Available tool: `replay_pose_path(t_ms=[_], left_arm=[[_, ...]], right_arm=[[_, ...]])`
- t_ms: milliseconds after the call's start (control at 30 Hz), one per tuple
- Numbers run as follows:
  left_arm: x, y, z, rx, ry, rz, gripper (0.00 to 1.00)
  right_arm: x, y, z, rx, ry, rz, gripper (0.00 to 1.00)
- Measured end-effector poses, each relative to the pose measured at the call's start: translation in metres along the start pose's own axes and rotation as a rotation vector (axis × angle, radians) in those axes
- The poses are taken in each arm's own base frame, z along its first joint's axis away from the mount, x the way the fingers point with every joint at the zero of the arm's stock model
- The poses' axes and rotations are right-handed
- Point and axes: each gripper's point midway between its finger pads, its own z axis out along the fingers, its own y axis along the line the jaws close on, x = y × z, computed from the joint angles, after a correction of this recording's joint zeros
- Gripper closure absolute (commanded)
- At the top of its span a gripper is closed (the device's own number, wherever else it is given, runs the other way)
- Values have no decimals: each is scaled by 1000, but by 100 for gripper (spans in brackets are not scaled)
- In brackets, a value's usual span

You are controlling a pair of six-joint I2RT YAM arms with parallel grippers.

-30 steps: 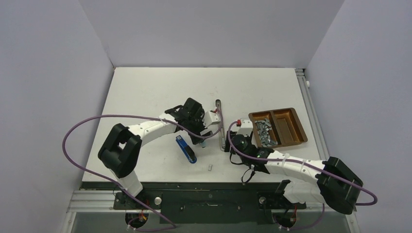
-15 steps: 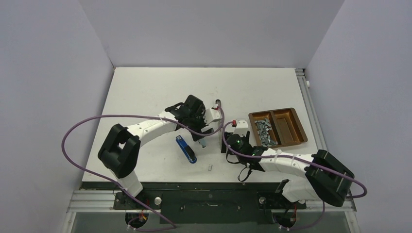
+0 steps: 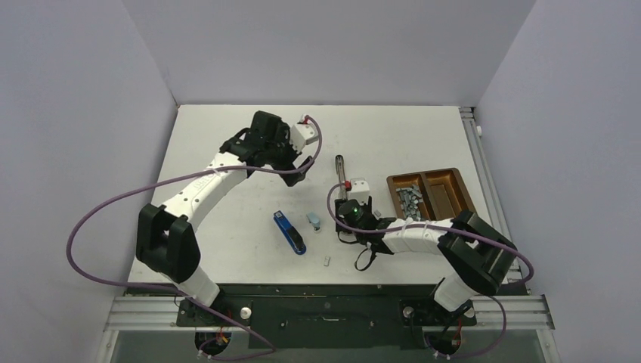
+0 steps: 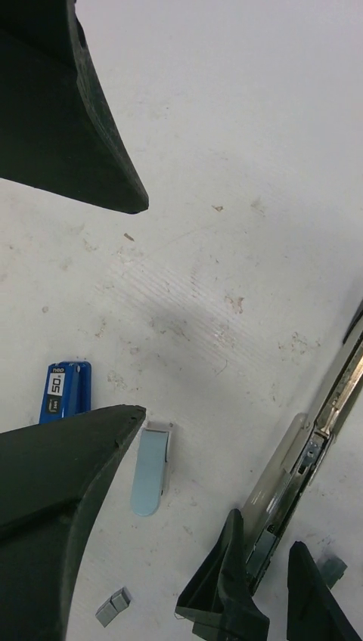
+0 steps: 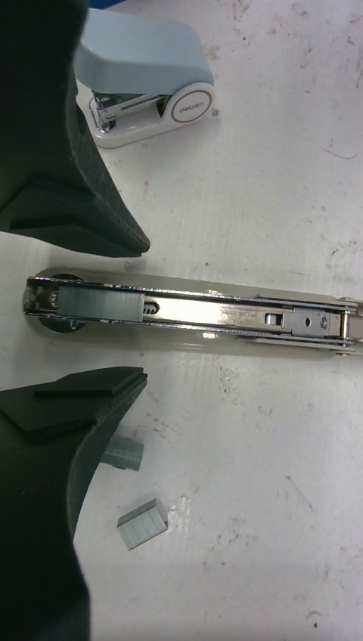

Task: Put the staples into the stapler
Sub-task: Close the stapler at the center of the board.

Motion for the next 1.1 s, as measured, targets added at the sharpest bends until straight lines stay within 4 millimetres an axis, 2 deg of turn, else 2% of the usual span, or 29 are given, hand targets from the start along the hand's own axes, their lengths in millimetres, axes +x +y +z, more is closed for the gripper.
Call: replay_pose_path(t_ms=[200, 233, 267, 433, 700, 933, 1100], left_arm=[[11, 19, -7, -23, 11, -70, 3], [13, 22, -8, -28, 12, -81, 0], [14, 24, -9, -33, 13, -89, 3], [19, 31, -9, -37, 17, -122, 4], [48, 23, 19, 30, 83, -132, 4], [74, 18, 31, 114, 107, -27, 0], [96, 17, 47, 186, 149, 92, 17]], right_arm=[[7, 2, 10, 3, 14, -31, 90], [-1, 3, 10, 7, -13, -20, 91], [-3, 6, 10, -4, -15, -18, 91], [0, 10, 9, -22, -10, -38, 91], [18, 24, -9, -91, -5, -121, 91], [37, 40, -30, -200, 17, -184, 91], [45, 44, -41, -250, 26, -206, 91]])
